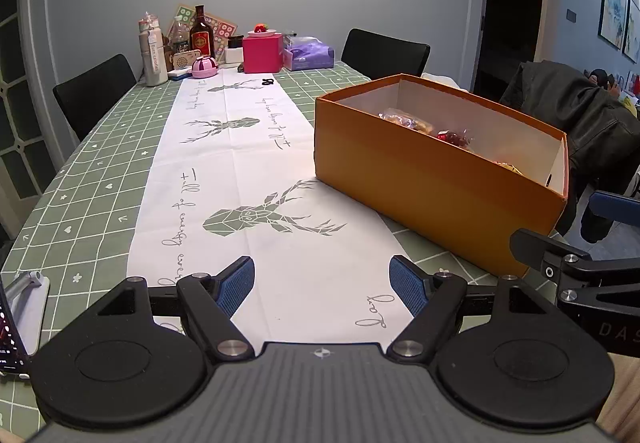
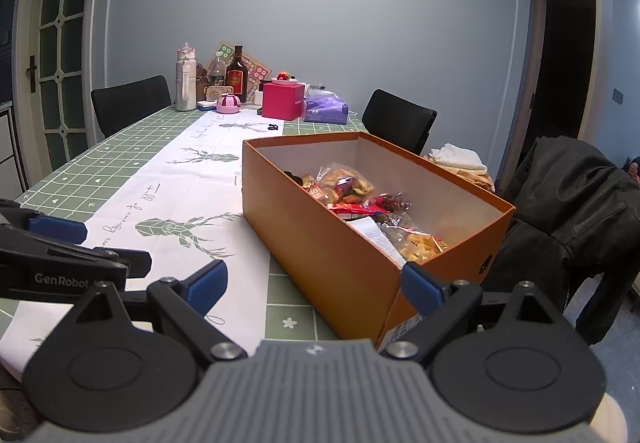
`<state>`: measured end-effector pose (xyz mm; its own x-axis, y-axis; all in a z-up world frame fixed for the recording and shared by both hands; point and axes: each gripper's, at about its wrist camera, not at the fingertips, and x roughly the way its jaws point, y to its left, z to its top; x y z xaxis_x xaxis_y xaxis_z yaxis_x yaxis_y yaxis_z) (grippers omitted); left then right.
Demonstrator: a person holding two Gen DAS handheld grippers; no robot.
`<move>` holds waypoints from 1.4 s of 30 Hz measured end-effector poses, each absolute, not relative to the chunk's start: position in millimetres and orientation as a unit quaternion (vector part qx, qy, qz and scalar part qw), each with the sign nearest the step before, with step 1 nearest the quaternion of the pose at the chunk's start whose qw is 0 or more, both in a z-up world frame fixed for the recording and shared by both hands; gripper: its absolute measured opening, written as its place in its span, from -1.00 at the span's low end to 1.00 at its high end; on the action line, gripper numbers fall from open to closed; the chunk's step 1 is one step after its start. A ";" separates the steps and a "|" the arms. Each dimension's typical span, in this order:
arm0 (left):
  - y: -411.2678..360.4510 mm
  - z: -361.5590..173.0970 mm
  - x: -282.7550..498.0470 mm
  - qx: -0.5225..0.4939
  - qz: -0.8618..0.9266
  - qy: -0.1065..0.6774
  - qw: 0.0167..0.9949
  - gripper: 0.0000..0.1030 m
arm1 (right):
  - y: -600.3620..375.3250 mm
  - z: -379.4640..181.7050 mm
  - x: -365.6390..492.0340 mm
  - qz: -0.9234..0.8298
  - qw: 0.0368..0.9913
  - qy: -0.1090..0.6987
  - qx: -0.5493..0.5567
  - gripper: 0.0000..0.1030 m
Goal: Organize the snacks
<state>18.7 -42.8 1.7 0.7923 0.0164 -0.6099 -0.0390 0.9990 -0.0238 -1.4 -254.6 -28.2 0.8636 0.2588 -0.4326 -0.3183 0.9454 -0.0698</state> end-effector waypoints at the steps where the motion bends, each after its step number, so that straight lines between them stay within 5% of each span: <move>1: -42.9 1.8 18.7 -0.018 0.015 0.322 0.946 0.75 | -254.4 -28.3 -2.0 0.150 0.963 0.214 -0.069 0.77; 42: -42.7 2.2 18.6 -0.022 0.019 0.327 0.945 0.75 | -252.9 -27.7 -2.8 0.158 0.961 0.218 -0.065 0.79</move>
<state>18.6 -42.7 2.2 0.7854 0.0209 -0.6186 -0.0503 0.9983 -0.0302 -2.8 -252.9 -27.7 0.8551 0.2759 -0.4391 -0.3325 0.9414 -0.0561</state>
